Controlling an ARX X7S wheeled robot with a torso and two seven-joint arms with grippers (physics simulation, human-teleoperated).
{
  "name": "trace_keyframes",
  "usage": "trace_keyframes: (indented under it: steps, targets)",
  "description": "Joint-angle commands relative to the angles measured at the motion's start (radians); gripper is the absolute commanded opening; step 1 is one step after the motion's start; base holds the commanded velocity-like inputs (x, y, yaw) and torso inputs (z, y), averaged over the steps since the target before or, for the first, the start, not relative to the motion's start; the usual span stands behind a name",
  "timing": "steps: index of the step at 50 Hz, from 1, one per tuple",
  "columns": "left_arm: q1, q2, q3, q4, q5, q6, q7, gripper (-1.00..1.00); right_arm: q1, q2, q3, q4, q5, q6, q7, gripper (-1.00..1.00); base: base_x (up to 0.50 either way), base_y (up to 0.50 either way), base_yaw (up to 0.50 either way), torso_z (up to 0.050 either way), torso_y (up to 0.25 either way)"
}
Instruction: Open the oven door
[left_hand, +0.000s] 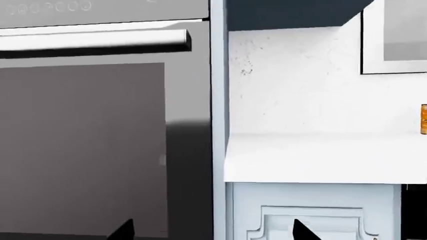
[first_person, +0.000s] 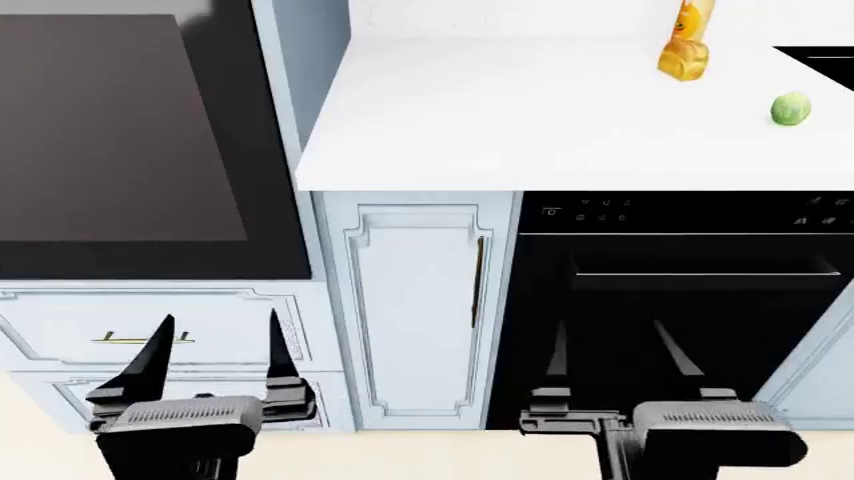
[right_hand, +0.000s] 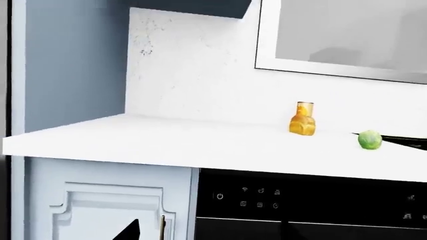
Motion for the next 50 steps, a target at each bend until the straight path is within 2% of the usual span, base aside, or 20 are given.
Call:
trace_keyframes:
  steps: [1, 6, 12, 13, 18, 19, 20, 32, 39, 50]
  targets:
    - [0.053, -0.028, -0.031, 0.163, -0.003, 0.101, -0.029, 1.00, -0.065, 0.033, 0.020, -0.200, -0.013, -0.077, 0.027, 1.00, 0.00, 0.00, 0.00, 0.000, 0.000]
    - [0.062, -0.038, -0.072, 0.209, -0.006, 0.122, -0.055, 1.00, -0.058, 0.038, 0.032, -0.217, -0.051, -0.125, 0.054, 1.00, 0.00, 0.00, 0.00, 0.000, 0.000]
    - [0.099, -0.046, -0.096, 0.261, -0.002, 0.228, -0.063, 1.00, -0.070, 0.040, 0.053, -0.242, -0.073, -0.211, 0.089, 1.00, 0.00, 0.00, 0.00, 0.000, 0.000]
    - [0.112, -0.041, -0.113, 0.274, 0.018, 0.312, -0.071, 1.00, -0.074, 0.039, 0.066, -0.248, -0.063, -0.254, 0.102, 1.00, 0.00, 0.00, 0.00, 0.000, 0.000]
    - [0.122, -0.044, -0.121, 0.281, 0.039, 0.389, -0.077, 1.00, -0.084, 0.036, 0.081, -0.262, -0.062, -0.304, 0.127, 1.00, 0.00, 0.00, 0.00, 0.000, 0.000]
    - [0.141, -0.015, -0.198, 0.304, 0.045, 0.539, -0.124, 1.00, -0.185, 0.031, 0.101, -0.346, -0.106, -0.454, 0.153, 1.00, 0.00, 0.00, 0.00, 0.000, 0.000]
    - [0.143, -0.015, -0.199, 0.301, 0.047, 0.569, -0.125, 1.00, -0.187, 0.032, 0.101, -0.343, -0.107, -0.465, 0.155, 1.00, 0.00, 0.00, 0.00, 0.000, 0.000]
    - [0.154, -0.021, -0.210, 0.311, 0.061, 0.604, -0.143, 1.00, -0.188, 0.044, 0.100, -0.349, -0.106, -0.488, 0.168, 1.00, 0.00, 0.00, 0.00, 0.000, 0.000]
    - [0.164, -0.025, -0.217, 0.313, 0.065, 0.630, -0.152, 1.00, -0.174, 0.018, 0.112, -0.337, -0.185, -0.492, 0.200, 1.00, 0.00, 0.00, 0.00, 0.000, 0.000]
    - [0.160, -0.031, -0.212, 0.308, 0.068, 0.630, -0.164, 1.00, -0.193, 0.045, 0.096, -0.336, -0.163, -0.527, 0.201, 1.00, 0.00, 0.00, 0.00, 0.000, 0.000]
